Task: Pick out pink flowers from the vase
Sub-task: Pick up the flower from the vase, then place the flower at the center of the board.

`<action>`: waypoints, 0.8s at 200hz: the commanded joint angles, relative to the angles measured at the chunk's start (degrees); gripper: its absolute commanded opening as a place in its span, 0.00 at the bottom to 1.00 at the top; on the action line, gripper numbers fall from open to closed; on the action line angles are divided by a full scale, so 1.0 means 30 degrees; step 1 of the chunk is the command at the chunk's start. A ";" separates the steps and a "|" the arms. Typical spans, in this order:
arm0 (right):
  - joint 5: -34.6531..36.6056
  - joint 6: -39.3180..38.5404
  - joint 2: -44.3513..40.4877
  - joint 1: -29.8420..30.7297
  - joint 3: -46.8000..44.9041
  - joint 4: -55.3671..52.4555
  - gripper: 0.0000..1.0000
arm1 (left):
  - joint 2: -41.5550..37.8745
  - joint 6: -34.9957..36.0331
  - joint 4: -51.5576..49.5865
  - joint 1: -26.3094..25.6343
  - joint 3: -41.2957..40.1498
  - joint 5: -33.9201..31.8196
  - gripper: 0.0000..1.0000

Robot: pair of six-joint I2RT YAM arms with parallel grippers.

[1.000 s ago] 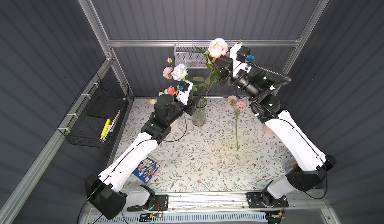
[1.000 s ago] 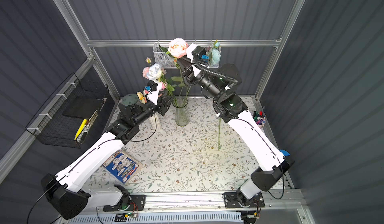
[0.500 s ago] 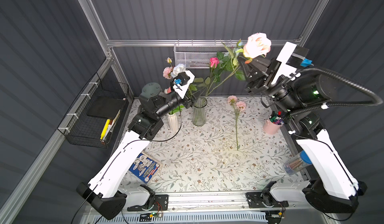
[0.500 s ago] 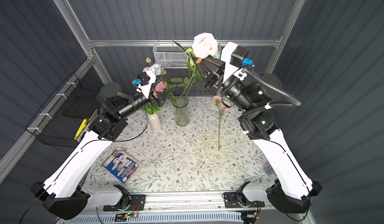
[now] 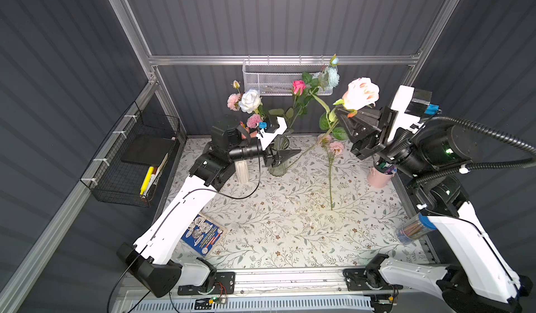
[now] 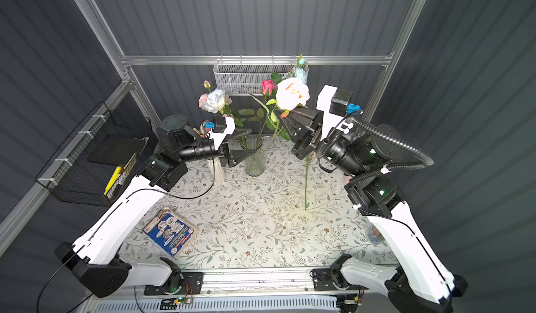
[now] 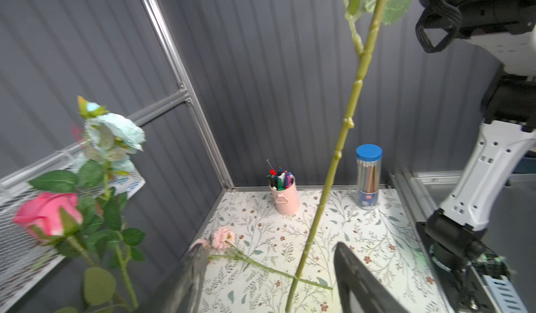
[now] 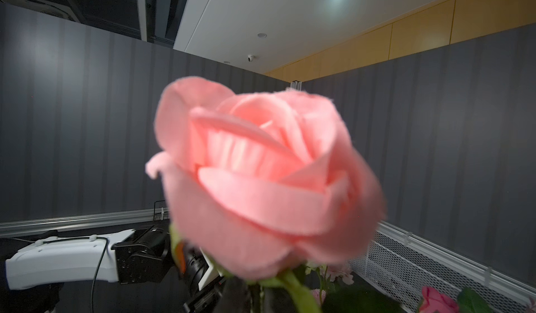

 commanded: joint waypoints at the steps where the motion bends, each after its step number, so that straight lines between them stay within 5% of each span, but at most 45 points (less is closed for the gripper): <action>1: -0.0035 0.0773 -0.0395 -0.0021 -0.0381 -0.0060 0.00 | 0.0270 -0.0939 -0.0563 -0.0298 0.0225 0.3051 0.70; 66: 0.0167 0.2024 -0.0283 -0.0041 -0.0569 0.0683 0.00 | 0.1214 -0.0880 -0.1195 -0.1429 -0.0173 0.3826 0.66; 108: 0.0552 0.2279 -0.0197 -0.0035 -0.0430 0.0891 0.00 | 0.1228 -0.0683 -0.0497 -0.1654 -0.0925 0.3966 0.33; 131: 0.0647 0.2185 -0.0206 -0.0041 -0.0415 0.0775 0.00 | 0.1114 -0.0517 -0.0154 -0.1654 -0.1077 0.3709 0.01; 141: 0.0810 0.1916 -0.0275 -0.0031 -0.0499 0.0511 0.00 | 0.0947 -0.0423 0.0130 -0.1654 -0.1259 0.3523 0.00; 149: 0.0946 0.1802 -0.0406 -0.0039 -0.0679 0.0394 0.08 | 0.0748 -0.0470 0.0337 -0.1658 -0.1515 0.3412 0.00; 160: 0.1300 0.1726 -0.0762 -0.0032 -0.1152 0.0407 0.34 | 0.0446 -0.1291 0.0622 -0.1654 -0.1965 0.3593 0.00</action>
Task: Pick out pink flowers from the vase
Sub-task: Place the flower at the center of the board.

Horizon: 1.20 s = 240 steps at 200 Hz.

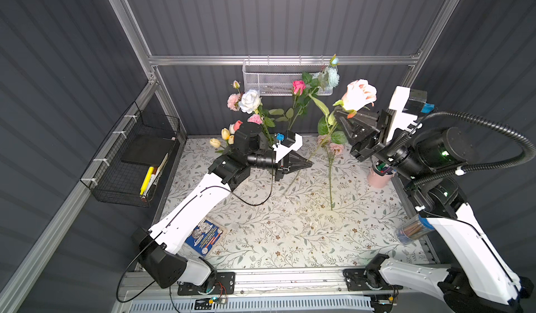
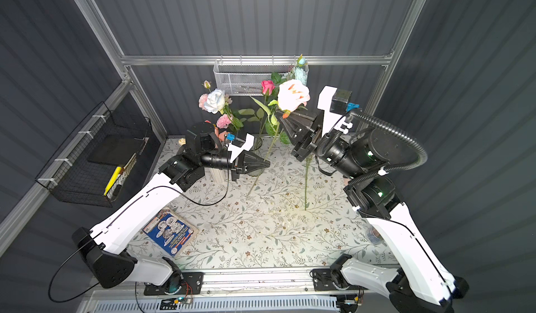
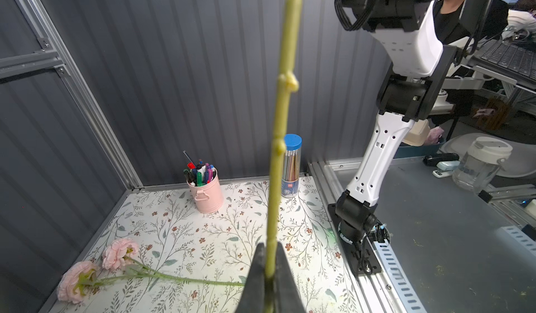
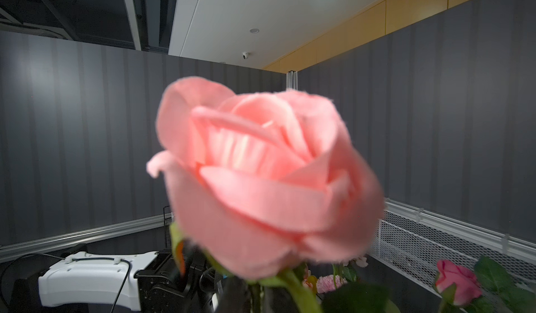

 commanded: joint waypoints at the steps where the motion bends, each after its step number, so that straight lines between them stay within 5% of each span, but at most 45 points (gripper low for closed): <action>1: 0.0751 -0.0081 -0.0610 -0.0037 -0.0633 0.0305 0.36 | -0.0696 -0.0895 0.1020 -0.0131 -0.0884 0.0156 0.00; 21: 0.1344 -0.0166 -0.1814 -0.0019 -0.2167 0.0517 0.65 | -0.1121 -0.2227 0.3218 -0.0131 -0.1790 -0.0454 0.00; 41: 0.2623 0.0008 -0.3532 -0.0030 -0.4470 0.1162 0.76 | -0.1126 -0.3666 0.4946 -0.0131 -0.2693 -0.0949 0.00; 95: 0.0562 0.4310 -0.4212 -0.0025 -0.8528 0.2852 0.71 | -0.0702 -0.5994 0.8474 -0.0155 -0.3558 -0.1600 0.00; 155: 0.0369 0.5740 -0.2113 0.0008 -0.8715 0.3950 0.67 | -0.0673 -0.6276 0.8754 -0.0328 -0.3899 -0.1381 0.00; 185: 0.0075 0.6301 -0.1060 0.0005 -0.8725 0.5208 0.56 | -0.0529 -0.6276 0.8628 -0.0366 -0.3871 -0.1330 0.00; 228: 0.0697 0.5884 -0.0756 0.0003 -0.9145 0.5323 0.04 | -0.0421 -0.6283 0.8428 -0.0365 -0.3783 -0.1011 0.00; 240: 0.1134 0.5617 -0.0901 -0.0012 -0.9395 0.5380 0.00 | -0.0382 -0.6356 0.8373 -0.0366 -0.3775 -0.0967 0.00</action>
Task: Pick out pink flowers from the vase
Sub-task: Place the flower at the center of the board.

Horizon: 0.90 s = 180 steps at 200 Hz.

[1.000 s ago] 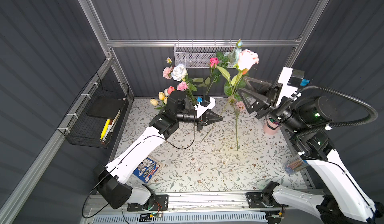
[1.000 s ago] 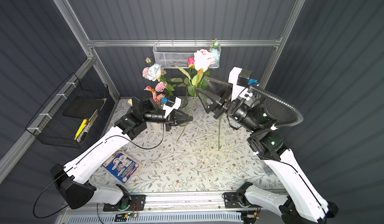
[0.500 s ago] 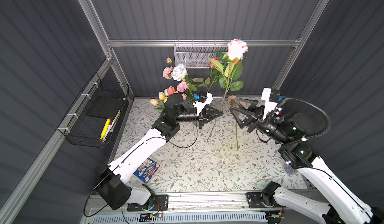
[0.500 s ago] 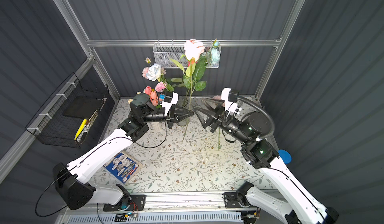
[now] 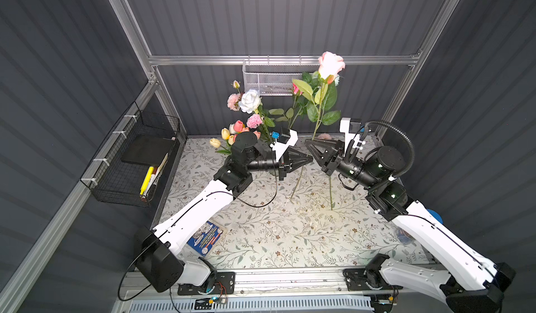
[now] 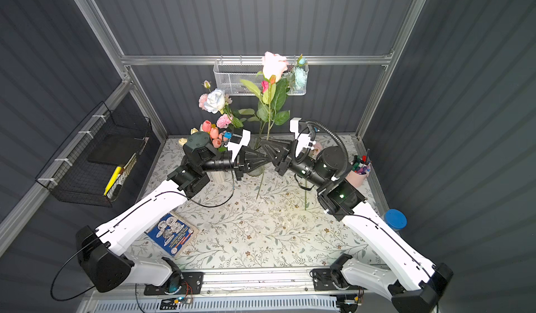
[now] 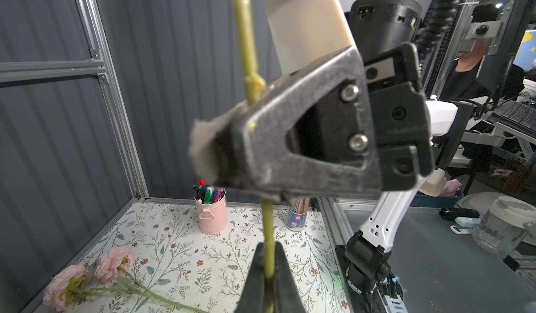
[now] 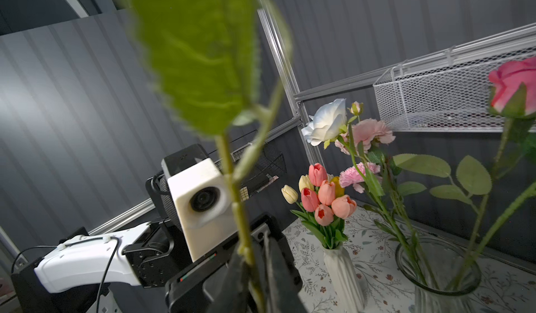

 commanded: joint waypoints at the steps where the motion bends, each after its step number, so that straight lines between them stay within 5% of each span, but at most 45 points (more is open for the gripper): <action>1: 0.0614 -0.0248 -0.0323 -0.0005 -0.0431 0.0885 0.00 | 0.0188 -0.0167 0.0120 -0.0111 -0.0005 0.0411 0.00; 6: 0.0768 -0.0387 -0.0406 -0.0019 -0.0520 0.0835 0.00 | 0.0223 -0.0171 0.0039 -0.0111 0.0005 0.0399 0.00; 12: 0.1468 -0.0576 -0.0523 -0.0033 -0.0628 0.0759 0.00 | 0.0220 -0.0160 -0.0109 -0.0107 -0.0019 0.0370 0.11; 32: 0.2808 -0.1471 -0.1122 -0.0225 -0.1169 0.0265 0.00 | 0.0103 -0.0102 -0.1324 -0.0111 -0.0267 -0.0299 0.65; 44: 0.3835 -0.1334 -0.1594 -0.0622 -0.1777 -0.0183 0.00 | -0.0306 0.0189 -0.1764 -0.0118 -0.0843 -0.0871 0.76; 82: 0.5060 -0.0734 -0.2273 -0.4137 -0.3502 -0.2793 0.00 | -0.2911 0.1983 -0.4105 -0.0111 -0.3391 -0.4693 0.83; 109: 0.5236 0.1151 -0.0903 -0.7679 -0.2826 -0.7020 0.00 | -0.5594 0.2751 -0.4706 -0.0103 -0.5842 -0.8192 0.84; 132: 0.4778 0.1449 0.0803 -0.9533 -0.2940 -0.7175 0.00 | -0.7501 0.3383 -0.4539 -0.0111 -0.7714 -0.9909 0.86; 180: 0.2302 -0.3086 1.0739 -0.9484 0.5208 -1.5942 0.00 | -0.8062 0.4224 -0.4748 -0.0111 -0.9357 -1.0535 0.86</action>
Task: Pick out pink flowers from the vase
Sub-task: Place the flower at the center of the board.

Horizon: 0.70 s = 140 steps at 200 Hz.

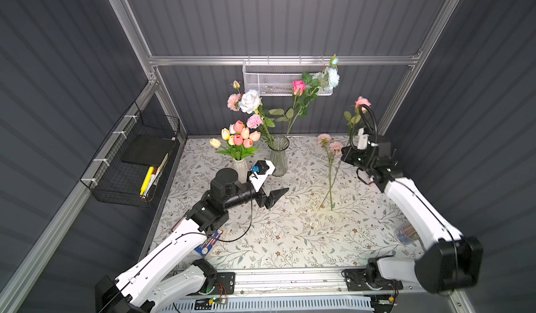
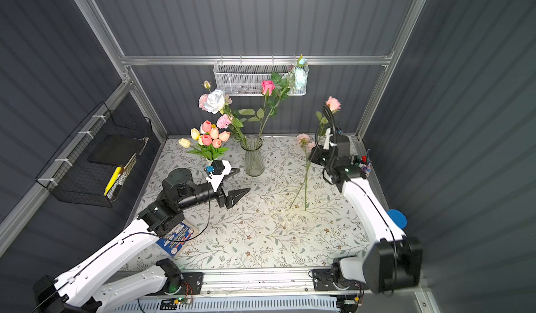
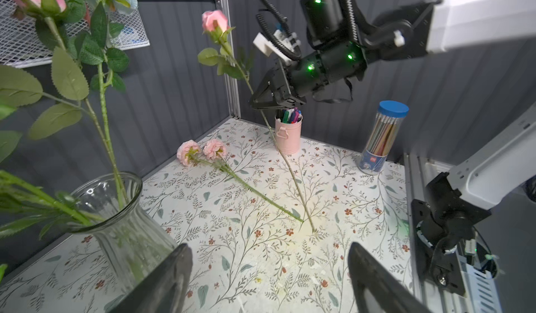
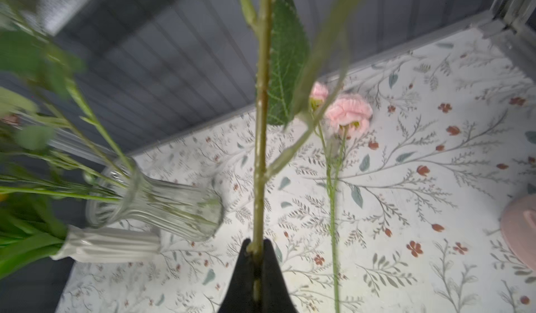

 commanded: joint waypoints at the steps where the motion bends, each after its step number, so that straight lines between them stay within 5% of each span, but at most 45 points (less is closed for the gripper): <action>1: -0.1639 -0.2279 0.3989 0.0127 0.3878 -0.6019 0.00 | 0.0155 0.0800 -0.0487 -0.0111 -0.0598 -0.0915 0.86; 75: -0.1735 -0.4695 1.2754 0.0804 1.2207 -1.0379 0.00 | -0.0882 0.0390 0.0591 -0.0111 -0.2164 -0.1465 0.86; 140: -0.0562 -0.4725 1.7010 0.1248 1.5538 -1.1032 0.09 | -0.0740 0.0243 0.0863 -0.0111 -0.2239 -0.1331 0.87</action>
